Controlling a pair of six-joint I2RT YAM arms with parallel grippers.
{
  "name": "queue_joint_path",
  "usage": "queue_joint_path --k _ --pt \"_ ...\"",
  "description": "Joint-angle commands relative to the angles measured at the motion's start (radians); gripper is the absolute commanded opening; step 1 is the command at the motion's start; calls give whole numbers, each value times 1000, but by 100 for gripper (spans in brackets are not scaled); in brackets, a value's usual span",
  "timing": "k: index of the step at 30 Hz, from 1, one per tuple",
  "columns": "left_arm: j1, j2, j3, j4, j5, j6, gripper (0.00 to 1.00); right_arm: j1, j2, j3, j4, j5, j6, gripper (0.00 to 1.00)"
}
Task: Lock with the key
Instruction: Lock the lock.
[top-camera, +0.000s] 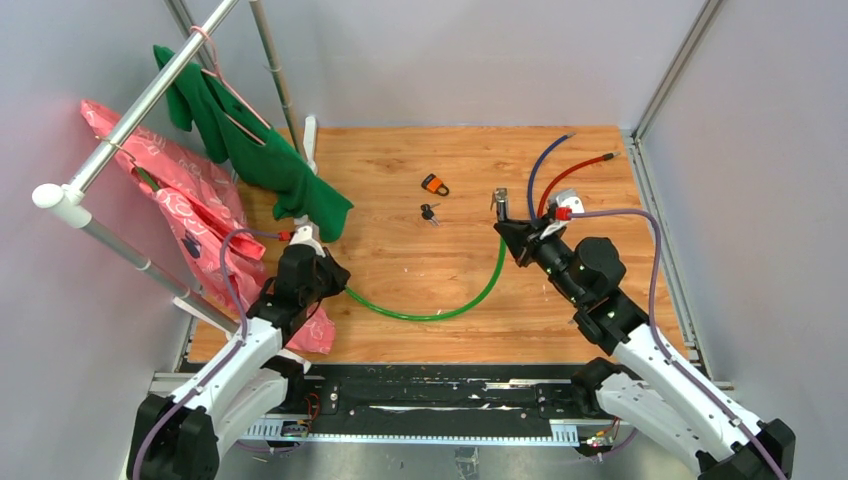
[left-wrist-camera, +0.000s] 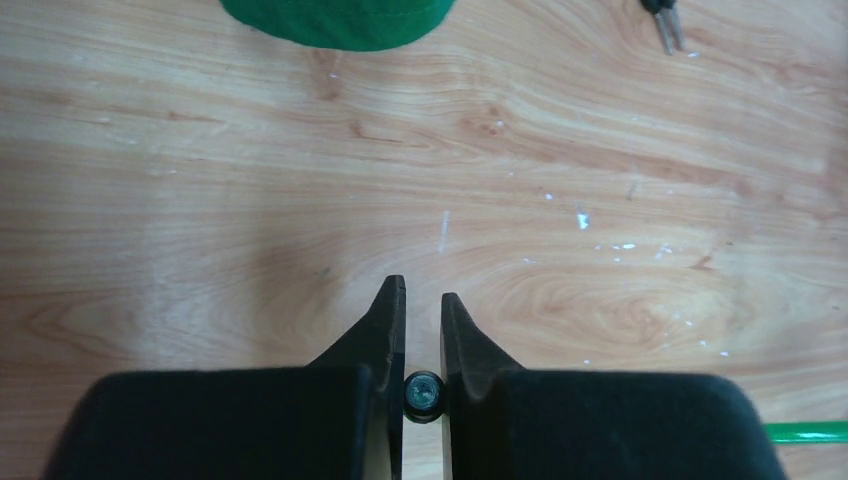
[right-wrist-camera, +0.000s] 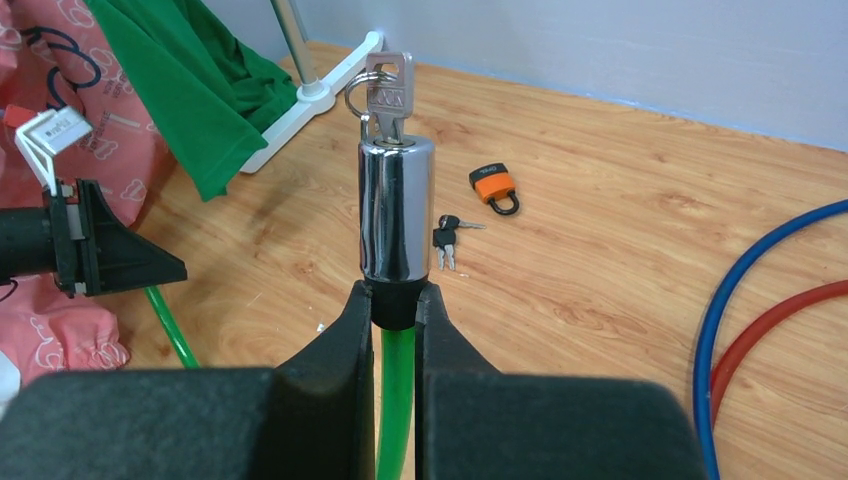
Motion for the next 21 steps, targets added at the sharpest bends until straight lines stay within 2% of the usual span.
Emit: queue_joint_path --k 1,6,11,15,17,21 --pt "3 -27 28 -27 129 32 0 -14 28 -20 41 -52 31 0" --pt "-8 -47 131 -54 230 174 0 13 153 5 95 -284 3 0" --pt "-114 -48 289 -147 420 402 0 59 314 40 253 -492 -16 0" --pt "-195 -41 390 -291 508 556 0 60 444 114 229 -582 -91 0" --pt "-204 -22 427 -361 496 562 0 68 527 174 124 -550 -92 0" --pt "-204 -1 428 -406 380 424 0 72 638 250 -64 -394 3 0"
